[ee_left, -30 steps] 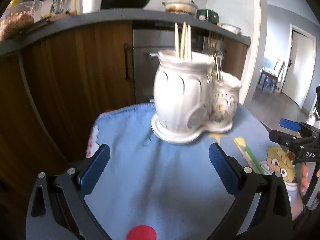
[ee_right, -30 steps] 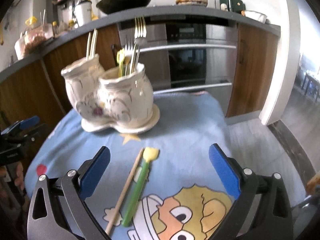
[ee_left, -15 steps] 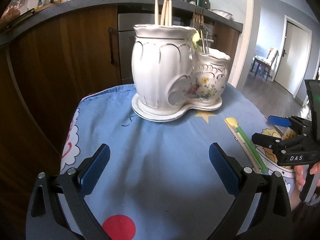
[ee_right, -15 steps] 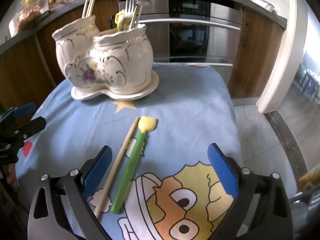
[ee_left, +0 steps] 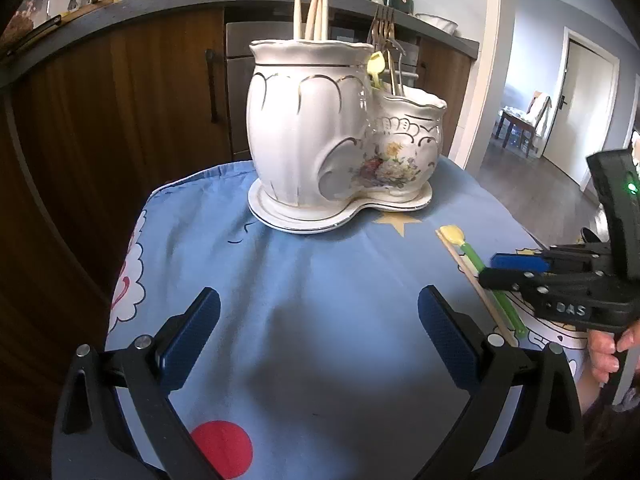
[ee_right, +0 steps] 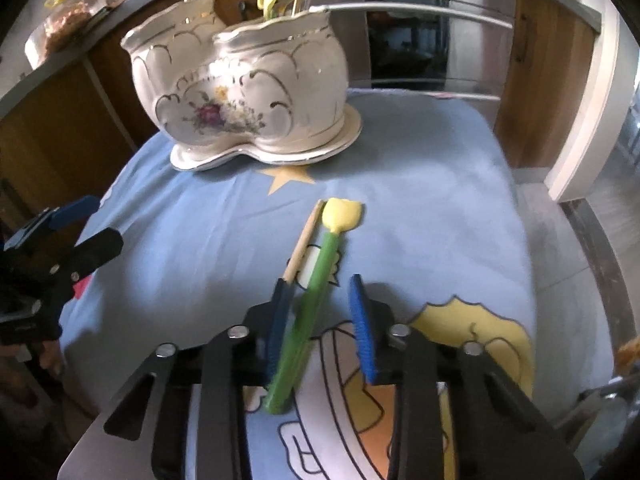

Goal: Organize utensils
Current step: 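Grasp the green-handled yellow spatula with the right tool while the left grasps the last chopstick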

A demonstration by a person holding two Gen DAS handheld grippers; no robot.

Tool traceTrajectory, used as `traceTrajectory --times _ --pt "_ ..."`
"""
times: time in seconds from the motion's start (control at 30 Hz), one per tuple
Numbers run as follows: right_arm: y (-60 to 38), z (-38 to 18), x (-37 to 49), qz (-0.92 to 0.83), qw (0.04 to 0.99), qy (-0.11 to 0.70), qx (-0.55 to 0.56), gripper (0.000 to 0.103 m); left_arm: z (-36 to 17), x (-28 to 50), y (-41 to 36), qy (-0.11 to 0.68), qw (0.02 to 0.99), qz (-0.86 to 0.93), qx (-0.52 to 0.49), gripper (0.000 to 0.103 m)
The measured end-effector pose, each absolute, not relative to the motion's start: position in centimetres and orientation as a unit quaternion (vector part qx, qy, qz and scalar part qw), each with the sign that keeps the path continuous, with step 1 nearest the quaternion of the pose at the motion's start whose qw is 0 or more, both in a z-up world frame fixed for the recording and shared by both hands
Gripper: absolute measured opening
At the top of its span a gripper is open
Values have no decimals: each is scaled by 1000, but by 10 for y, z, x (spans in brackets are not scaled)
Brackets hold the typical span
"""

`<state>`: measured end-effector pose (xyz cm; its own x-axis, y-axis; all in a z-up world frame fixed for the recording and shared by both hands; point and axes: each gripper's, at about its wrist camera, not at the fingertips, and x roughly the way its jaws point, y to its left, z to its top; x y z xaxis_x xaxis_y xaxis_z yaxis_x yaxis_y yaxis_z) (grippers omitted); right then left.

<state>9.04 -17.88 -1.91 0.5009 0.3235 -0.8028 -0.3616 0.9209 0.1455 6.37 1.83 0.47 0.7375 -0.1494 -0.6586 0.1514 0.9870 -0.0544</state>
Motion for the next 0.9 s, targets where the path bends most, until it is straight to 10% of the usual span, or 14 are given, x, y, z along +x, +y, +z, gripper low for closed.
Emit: traceTrajectory --times 0.9 --pt "-216 -1 90 197 887 417 -5 10 -5 61 -62 400 899 -175 24 97"
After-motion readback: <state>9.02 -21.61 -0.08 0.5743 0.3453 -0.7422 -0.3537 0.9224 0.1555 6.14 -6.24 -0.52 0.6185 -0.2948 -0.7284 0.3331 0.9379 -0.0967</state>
